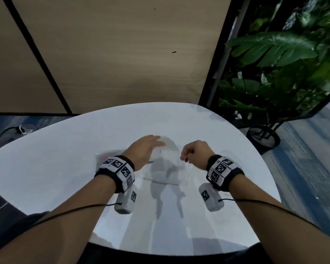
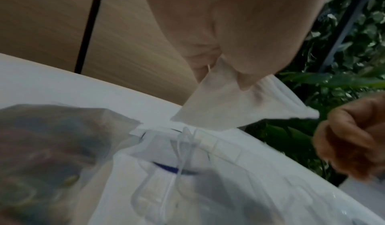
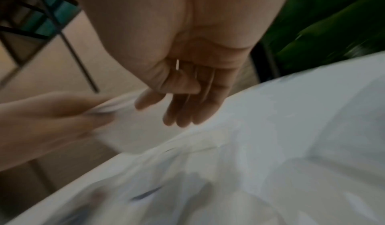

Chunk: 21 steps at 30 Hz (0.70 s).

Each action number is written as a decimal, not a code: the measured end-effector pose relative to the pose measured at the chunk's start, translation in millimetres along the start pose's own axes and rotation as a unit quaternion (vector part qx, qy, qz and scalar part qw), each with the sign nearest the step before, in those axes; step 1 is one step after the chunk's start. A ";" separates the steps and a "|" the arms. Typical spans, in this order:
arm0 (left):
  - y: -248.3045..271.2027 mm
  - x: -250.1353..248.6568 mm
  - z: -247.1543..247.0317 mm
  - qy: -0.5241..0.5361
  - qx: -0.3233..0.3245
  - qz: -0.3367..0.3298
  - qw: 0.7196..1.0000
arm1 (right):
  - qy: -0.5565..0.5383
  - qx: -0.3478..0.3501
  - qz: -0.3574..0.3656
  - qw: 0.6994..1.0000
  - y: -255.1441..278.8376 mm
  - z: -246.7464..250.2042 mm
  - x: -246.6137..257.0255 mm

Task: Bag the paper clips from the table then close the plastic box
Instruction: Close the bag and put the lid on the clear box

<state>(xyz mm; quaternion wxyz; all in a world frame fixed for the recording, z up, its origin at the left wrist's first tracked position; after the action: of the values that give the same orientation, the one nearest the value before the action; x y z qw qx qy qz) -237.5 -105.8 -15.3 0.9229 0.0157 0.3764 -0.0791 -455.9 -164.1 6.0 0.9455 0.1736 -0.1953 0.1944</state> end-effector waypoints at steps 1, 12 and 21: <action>0.8 -0.8 -6.1 0.008 0.036 0.013 0.999 | 0.026 -0.043 -0.035 0.998 -3.6 10.8 -21.9; -19.4 3.1 -37.7 0.150 0.064 0.155 0.974 | 0.161 0.094 -0.345 0.920 19.3 -8.7 -173.0; -36.9 21.4 -60.4 -0.087 0.007 0.081 0.993 | 0.120 -0.029 -0.391 0.912 4.8 6.4 -178.6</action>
<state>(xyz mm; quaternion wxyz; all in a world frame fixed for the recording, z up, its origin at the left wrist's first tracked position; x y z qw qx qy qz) -270.1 -139.7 -72.4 0.9554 0.0459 0.2917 -0.0077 -611.3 -216.0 -65.3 0.9668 0.1835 -0.0026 -0.1775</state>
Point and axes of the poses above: each hand's wrist, its own y-axis away from the middle knuckle, its own z-axis out of the back of the hand, x = y × z, the point moved 1 cm from there along -y, towards the middle knuckle, and after that the axes turned 14 degrees about y, right-handed, at the moved point
